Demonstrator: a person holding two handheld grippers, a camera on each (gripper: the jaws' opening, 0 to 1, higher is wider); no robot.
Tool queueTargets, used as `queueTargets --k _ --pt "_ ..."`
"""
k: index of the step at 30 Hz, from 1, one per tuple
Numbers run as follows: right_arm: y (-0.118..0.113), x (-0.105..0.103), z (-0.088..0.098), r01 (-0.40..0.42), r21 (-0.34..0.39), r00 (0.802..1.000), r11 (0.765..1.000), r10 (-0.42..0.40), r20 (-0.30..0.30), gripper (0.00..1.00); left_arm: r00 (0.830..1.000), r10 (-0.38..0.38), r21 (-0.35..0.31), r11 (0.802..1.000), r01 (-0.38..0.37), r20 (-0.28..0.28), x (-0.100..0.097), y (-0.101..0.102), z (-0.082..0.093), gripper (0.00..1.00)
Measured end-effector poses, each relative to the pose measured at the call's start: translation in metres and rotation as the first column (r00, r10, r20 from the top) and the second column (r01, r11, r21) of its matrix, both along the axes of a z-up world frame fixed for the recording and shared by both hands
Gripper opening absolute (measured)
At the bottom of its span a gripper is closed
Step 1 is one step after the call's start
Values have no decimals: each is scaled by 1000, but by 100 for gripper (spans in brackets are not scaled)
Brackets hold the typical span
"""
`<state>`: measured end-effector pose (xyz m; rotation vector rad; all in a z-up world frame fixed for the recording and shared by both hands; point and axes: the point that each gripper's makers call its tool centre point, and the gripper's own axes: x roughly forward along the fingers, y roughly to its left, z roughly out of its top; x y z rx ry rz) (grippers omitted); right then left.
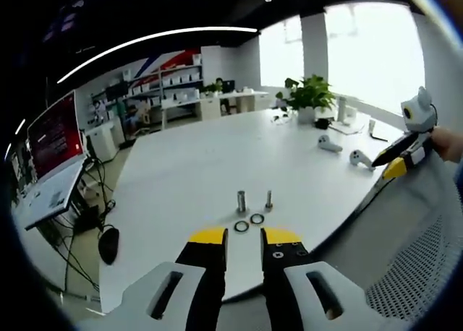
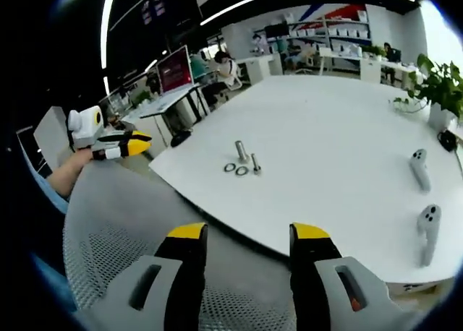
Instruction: Place the washer onto the threaded stud by aligning its center hole with the stud, sliding it down to the base, and recovering from edge contact or off-axis alignment until the washer reaches the visible bottom stop.
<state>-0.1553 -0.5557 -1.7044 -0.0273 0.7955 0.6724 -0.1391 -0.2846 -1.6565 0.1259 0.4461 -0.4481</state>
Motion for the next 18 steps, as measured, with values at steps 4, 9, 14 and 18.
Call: queueTargets --k 4,9,14,18 --pt "-1 0 -7 27 -11 999 1000 -27 -19 46 1000 -12 -15 1000 12 5 -1 -2 2 17" --pt "-4 -1 -13 40 -16 998 999 -41 -51 46 997 -71 -4 998 70 -22 -7 -7 -3 17" --pt "-4 -2 -14 32 -21 998 999 -33 -52 42 990 -135 -137 982 128 -44 -10 -14 6 18" --pt "-3 -3 -15 26 -19 998 1000 -27 -56 42 983 -170 -150 976 159 -63 -5 -10 10 20"
